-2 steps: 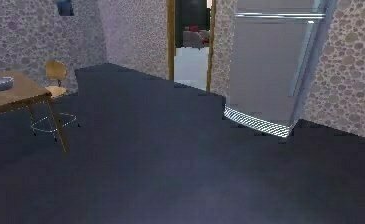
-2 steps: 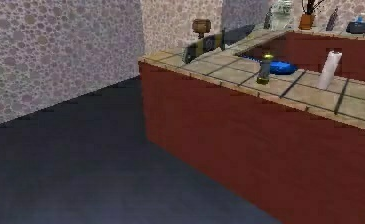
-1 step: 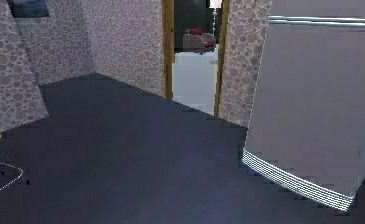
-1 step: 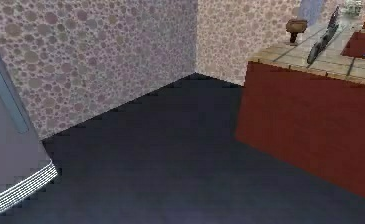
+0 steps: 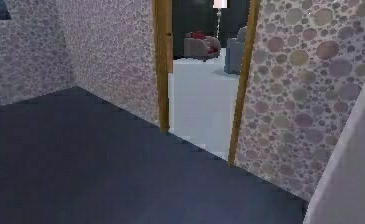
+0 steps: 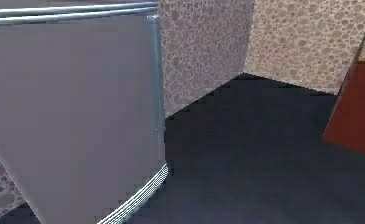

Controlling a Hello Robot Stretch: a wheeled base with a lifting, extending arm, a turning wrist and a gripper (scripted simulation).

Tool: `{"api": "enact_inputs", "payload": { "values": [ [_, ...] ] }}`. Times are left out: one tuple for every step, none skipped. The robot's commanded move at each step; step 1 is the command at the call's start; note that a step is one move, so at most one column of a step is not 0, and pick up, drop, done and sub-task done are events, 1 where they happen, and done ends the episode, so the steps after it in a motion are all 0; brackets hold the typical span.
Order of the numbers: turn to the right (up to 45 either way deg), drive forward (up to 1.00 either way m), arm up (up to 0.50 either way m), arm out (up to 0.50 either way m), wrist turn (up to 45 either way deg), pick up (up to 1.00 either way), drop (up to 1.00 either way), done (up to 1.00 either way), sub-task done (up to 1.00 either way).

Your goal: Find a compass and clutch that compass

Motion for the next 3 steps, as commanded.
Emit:
{"api": "enact_inputs", "payload": {
  "values": [
    [0.0, 1.0, 0.0, 0.0, 0.0, 0.0, 0.0, 0.0, 0.0],
    [0.0, 0.9, 0.0, 0.0, 0.0, 0.0, 0.0, 0.0, 0.0],
    [39.0, 0.0, 0.0, 0.0, 0.0, 0.0, 0.0, 0.0, 0.0]
  ]
}}
